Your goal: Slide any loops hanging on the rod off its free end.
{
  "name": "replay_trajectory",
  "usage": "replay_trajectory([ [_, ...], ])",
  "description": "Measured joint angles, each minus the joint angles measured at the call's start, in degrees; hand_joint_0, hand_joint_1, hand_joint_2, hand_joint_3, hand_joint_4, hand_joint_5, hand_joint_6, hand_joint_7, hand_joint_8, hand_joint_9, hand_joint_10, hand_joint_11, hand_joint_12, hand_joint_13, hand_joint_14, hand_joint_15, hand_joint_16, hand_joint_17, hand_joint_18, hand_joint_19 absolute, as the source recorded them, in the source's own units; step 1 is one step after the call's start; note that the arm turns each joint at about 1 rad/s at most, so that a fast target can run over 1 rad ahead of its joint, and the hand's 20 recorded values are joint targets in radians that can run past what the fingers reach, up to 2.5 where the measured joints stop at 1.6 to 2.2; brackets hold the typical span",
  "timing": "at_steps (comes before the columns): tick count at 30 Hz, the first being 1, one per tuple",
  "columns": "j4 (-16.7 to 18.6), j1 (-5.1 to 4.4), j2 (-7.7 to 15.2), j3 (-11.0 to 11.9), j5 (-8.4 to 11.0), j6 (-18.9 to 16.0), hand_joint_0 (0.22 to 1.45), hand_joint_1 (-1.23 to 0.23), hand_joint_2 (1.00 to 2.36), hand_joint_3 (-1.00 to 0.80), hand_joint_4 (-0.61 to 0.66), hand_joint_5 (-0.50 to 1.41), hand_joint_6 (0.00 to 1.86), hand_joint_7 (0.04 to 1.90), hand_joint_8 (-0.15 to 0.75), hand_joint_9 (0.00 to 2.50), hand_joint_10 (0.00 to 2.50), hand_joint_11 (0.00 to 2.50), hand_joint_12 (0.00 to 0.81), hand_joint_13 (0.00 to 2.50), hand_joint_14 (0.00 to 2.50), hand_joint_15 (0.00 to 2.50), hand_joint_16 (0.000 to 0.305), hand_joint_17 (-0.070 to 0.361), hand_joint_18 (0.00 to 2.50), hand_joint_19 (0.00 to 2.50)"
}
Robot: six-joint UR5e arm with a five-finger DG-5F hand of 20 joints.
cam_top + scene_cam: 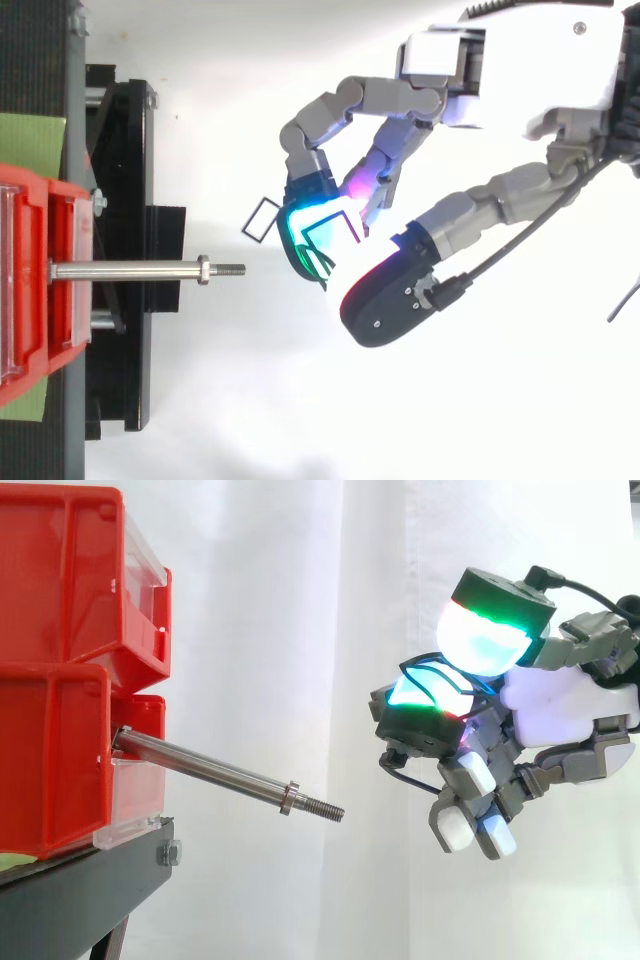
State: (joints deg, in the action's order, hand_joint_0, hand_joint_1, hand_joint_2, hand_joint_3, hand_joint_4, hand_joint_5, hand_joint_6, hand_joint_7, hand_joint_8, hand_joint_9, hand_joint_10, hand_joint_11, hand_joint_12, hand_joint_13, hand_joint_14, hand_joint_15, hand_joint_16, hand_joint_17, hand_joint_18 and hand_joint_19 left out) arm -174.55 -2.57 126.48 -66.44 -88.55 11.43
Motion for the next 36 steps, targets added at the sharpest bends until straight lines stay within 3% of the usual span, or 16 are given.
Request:
replay_trajectory([
  [12, 0.0, -0.01, 0.0, 0.0, -0.04, 0.0, 0.59, -0.47, 1.01, -0.41, 0.24, -0.16, 0.82, 1.35, 0.366, 1.11, 0.02, 0.64, 0.398, 0.93, 0.01, 0.32, 0.065, 0.147, 0.86, 0.64],
  [22, 0.0, -0.06, 0.0, 0.0, -0.04, 0.0, 0.58, -0.70, 1.02, -0.21, 0.25, -0.21, 0.83, 1.34, 0.355, 0.99, 0.02, 0.64, 0.402, 0.90, 0.01, 0.33, 0.067, 0.151, 0.85, 0.63],
  [29, 0.0, -0.06, 0.0, 0.0, -0.04, 0.0, 0.63, -0.80, 1.01, -0.37, 0.25, -0.21, 0.84, 1.30, 0.343, 0.96, 0.02, 0.64, 0.387, 0.89, 0.01, 0.32, 0.067, 0.150, 0.85, 0.62],
  [36, 0.0, -0.06, 0.0, 0.0, -0.04, 0.0, 0.62, -0.75, 1.01, -0.43, 0.24, -0.20, 0.84, 1.30, 0.344, 1.00, 0.02, 0.65, 0.387, 0.91, 0.01, 0.32, 0.066, 0.148, 0.86, 0.62],
])
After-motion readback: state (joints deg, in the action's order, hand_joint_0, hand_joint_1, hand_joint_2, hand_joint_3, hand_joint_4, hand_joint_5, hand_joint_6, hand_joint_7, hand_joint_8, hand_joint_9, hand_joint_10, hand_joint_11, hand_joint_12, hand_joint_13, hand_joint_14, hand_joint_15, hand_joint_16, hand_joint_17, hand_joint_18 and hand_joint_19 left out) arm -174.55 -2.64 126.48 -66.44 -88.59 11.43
